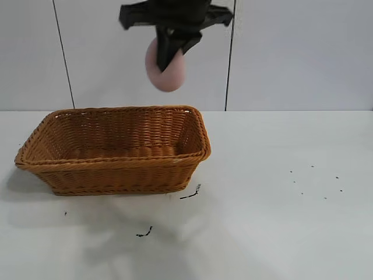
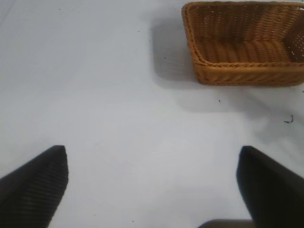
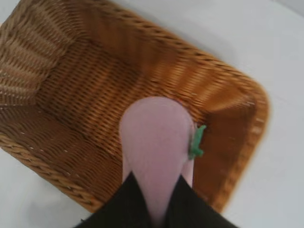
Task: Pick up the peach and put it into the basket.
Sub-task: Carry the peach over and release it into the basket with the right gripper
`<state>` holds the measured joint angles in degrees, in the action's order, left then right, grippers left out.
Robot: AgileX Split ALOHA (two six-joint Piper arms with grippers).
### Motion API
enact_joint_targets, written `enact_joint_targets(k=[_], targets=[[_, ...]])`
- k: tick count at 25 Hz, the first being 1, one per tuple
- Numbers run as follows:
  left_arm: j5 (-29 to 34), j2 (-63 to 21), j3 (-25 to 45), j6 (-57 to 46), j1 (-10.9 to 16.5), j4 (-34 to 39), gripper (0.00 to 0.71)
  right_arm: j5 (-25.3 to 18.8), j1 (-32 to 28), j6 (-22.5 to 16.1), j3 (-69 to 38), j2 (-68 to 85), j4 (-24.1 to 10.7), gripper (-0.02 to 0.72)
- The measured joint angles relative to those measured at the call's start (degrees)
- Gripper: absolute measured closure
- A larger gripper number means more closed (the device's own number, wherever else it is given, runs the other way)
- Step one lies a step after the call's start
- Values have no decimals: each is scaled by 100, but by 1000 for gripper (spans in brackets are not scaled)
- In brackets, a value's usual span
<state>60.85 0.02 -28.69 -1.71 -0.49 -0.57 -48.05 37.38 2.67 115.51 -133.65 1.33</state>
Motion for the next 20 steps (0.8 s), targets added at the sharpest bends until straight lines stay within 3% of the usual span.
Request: enact_joint_targets(k=[6,8,11,12,15,20], targets=[[0,0,0,0,0,0,17,308,10,11,0,-393,-88,700],[0,0,0,0,0,0,17,318,10,16,0,-386,-70,577],[0,0,0,0,0,0,17,318,10,16,0,-360,-68,209],[0,0,0,0,0,0,17,318,10,16,0,-348,-68,127],[0,0,0,0,0,0,17,307,10,20,4,-231,-63,36],[0,0,0,0,0,0,17,-9,3,20,381,28,-63,15]])
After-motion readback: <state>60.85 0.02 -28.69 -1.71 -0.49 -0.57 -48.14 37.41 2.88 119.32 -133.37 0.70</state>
